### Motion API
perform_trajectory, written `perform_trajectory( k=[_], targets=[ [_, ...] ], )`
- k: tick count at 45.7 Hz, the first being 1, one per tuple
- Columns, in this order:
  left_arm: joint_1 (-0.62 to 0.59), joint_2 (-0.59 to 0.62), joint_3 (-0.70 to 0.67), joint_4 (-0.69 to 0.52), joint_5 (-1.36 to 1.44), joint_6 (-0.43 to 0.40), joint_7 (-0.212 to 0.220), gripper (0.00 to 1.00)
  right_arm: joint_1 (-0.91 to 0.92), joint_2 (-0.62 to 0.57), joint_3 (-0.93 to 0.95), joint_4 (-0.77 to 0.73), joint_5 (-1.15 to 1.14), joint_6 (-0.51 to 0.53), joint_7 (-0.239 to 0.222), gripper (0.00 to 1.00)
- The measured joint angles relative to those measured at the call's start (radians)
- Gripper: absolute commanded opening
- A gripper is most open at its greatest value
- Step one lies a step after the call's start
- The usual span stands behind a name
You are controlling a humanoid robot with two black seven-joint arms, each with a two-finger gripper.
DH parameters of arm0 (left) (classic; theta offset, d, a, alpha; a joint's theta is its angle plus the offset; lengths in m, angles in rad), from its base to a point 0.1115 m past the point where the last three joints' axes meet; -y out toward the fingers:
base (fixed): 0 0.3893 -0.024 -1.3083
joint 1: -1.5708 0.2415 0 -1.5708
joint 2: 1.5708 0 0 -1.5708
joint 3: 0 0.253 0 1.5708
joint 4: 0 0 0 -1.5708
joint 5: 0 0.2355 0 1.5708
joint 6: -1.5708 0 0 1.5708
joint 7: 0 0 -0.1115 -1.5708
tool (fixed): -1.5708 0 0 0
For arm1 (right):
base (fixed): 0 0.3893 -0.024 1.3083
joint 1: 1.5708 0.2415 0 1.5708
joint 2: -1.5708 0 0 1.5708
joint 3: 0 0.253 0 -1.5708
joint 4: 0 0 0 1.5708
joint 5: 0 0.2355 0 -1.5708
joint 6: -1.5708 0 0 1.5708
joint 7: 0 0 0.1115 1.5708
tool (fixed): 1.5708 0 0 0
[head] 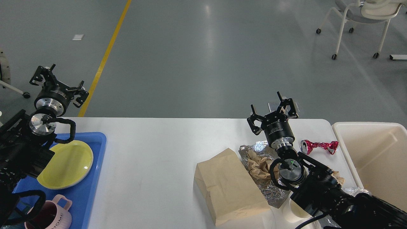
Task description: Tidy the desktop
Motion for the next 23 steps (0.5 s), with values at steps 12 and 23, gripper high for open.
perform_trajectory(
  k=[12,23],
  targets=[
    [0.006,-0.028,0.007,0.0,0.007,-0.004,-0.017,0.97,0.0,0.0,0.0,0.0,0.0,0.0,0.0,1.0],
    [0.13,-0.072,0.003,-0.003,0.009,-0.215,-0.079,0.98,0.0,0.001,0.0,0.0,0.0,0.0,0.0,1.0]
  ],
)
